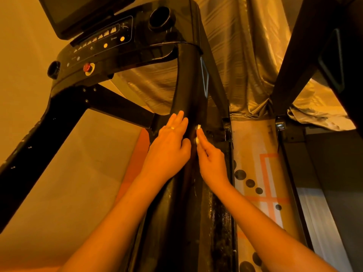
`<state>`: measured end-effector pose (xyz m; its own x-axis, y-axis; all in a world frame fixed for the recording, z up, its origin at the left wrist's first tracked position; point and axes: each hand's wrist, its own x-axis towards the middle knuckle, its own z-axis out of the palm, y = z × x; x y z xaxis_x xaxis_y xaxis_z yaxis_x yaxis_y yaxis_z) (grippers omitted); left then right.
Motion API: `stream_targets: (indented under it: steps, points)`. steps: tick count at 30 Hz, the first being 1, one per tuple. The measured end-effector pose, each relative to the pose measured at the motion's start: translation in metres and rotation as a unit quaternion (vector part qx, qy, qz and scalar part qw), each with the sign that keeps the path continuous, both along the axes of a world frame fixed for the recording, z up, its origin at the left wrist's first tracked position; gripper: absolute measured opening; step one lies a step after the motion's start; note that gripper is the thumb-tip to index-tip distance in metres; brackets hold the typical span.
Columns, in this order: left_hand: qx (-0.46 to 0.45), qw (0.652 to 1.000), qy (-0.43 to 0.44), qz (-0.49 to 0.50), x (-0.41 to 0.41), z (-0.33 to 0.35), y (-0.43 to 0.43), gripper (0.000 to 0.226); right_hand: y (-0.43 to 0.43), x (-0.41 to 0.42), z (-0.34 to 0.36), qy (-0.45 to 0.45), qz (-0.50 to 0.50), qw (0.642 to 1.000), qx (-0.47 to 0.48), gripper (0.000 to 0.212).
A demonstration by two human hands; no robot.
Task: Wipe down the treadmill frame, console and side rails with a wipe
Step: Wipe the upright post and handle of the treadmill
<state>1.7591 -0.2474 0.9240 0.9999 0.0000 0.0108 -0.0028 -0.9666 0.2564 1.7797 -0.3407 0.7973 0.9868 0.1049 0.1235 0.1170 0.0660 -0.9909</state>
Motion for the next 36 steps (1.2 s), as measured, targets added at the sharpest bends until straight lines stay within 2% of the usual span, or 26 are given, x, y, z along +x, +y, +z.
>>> stream_targets:
  steps: [7,11,14,20,26,31,36]
  points:
    - [0.006,1.000,0.001,-0.022,-0.031,0.010,-0.002,0.057,-0.003,0.025,0.007,0.004,-0.015,0.999,-0.048,0.044]
    - [0.002,0.999,-0.036,-0.005,-0.070,0.001,0.001,0.055,-0.008,-0.012,0.000,-0.009,0.013,1.000,-0.008,0.043]
    - [0.006,0.999,-0.041,0.003,-0.070,0.001,-0.003,0.055,-0.013,-0.026,0.001,-0.024,0.024,0.999,-0.003,0.044]
    - [0.006,0.999,-0.040,0.007,-0.071,0.003,-0.006,0.055,-0.007,0.001,0.002,-0.003,-0.012,0.999,-0.032,0.043]
    - [0.000,0.999,-0.042,0.014,-0.069,-0.001,-0.004,0.055,-0.012,-0.038,-0.006,-0.010,0.002,1.000,-0.028,0.044]
    - [0.003,0.999,-0.040,0.015,-0.070,-0.002,-0.003,0.056,-0.007,-0.004,0.000,0.016,-0.009,1.000,-0.021,0.044]
    - [0.001,0.999,-0.040,0.013,-0.070,-0.002,-0.002,0.055,-0.006,-0.007,0.003,0.019,-0.009,1.000,-0.019,0.044]
